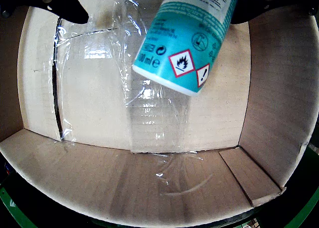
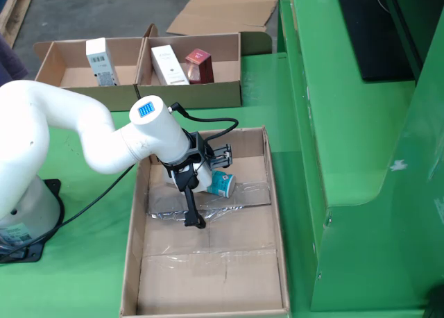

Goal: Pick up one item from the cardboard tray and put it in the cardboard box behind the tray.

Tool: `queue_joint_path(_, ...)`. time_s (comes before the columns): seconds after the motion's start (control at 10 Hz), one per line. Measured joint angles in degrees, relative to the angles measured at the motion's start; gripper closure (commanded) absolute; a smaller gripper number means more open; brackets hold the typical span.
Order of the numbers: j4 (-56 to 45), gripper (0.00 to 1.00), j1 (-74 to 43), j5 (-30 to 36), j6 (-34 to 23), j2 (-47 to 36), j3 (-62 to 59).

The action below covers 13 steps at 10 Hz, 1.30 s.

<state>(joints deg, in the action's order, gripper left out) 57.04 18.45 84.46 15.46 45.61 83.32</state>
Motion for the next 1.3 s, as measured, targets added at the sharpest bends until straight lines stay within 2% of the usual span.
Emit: queue_joint_path(1.3,-0.44,0.0,0.0,0.0,-0.35,0.79,0.0)
